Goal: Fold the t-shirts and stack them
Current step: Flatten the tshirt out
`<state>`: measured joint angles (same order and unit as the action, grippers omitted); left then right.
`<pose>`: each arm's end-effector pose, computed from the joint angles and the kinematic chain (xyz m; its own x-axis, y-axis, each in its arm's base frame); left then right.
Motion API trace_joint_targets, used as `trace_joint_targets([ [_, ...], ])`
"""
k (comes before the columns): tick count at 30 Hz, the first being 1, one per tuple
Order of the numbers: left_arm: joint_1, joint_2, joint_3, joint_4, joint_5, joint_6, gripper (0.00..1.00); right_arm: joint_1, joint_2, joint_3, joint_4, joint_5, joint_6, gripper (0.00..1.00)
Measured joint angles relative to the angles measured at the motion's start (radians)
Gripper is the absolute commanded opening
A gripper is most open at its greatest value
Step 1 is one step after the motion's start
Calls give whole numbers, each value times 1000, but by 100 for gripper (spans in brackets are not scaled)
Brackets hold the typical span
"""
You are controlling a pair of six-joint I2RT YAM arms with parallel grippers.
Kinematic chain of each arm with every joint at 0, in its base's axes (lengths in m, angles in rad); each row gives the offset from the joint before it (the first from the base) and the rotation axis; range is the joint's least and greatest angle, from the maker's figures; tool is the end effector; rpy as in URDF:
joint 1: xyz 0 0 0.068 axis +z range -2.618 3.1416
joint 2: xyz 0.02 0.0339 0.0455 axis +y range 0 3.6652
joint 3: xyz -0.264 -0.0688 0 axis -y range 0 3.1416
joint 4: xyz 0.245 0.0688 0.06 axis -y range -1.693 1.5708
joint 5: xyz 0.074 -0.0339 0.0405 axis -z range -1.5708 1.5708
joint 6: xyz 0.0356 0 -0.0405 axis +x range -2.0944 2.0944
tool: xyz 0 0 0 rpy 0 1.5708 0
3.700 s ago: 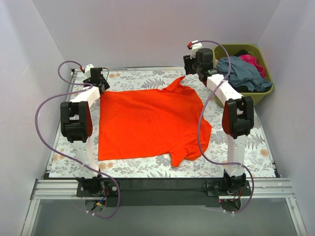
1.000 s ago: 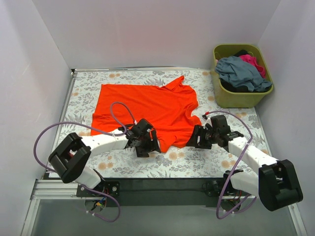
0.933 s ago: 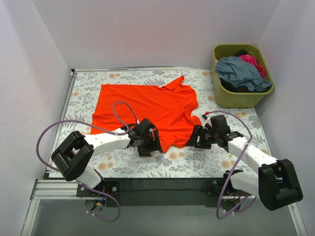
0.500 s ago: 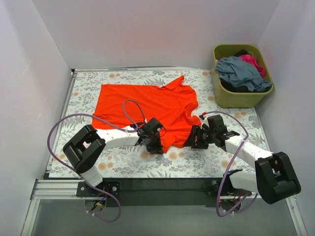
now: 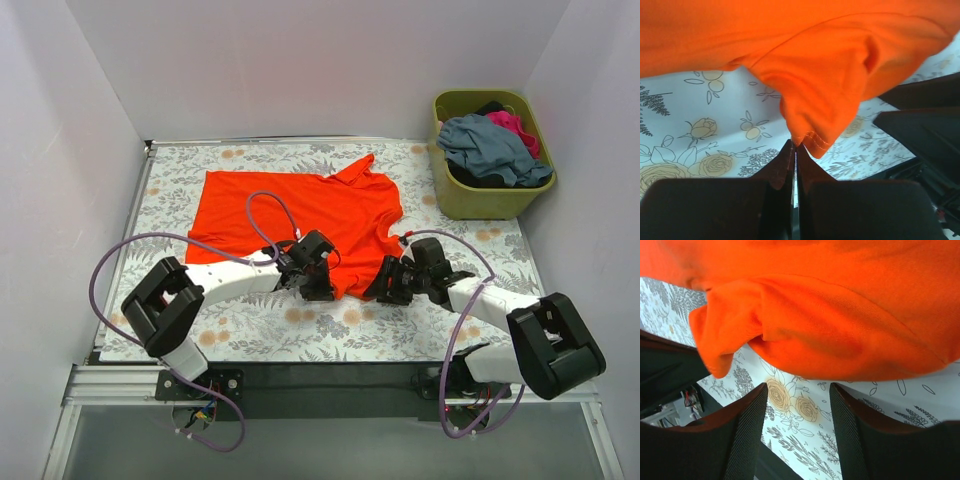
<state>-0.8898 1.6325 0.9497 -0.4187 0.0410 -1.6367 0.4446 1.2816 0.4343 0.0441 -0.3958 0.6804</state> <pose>0.1964 -0.2447 0.1712 -0.7493 -0.6589 0.0663 -0.6122 0.6510 -0.4489 0.1982 0.1096 0.1457 -0.9067 0.2110 -0.3652 -0.0877 0.7527 0.6525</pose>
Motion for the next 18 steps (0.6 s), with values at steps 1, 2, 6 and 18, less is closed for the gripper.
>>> trace_joint_targets([
  [1, 0, -7, 7, -1, -2, 2, 0, 3, 4, -5, 16, 3, 13, 49],
  [2, 0, -14, 14, -4, -7, 3, 0, 8, 8, -7, 29, 8, 27, 45],
  [6, 0, -34, 38, -20, -29, 10, 0, 19, 34, -7, 61, 43, 68, 36],
  [18, 0, -77, 80, -64, -54, 26, 0, 29, 64, -11, 84, 132, 103, 1],
])
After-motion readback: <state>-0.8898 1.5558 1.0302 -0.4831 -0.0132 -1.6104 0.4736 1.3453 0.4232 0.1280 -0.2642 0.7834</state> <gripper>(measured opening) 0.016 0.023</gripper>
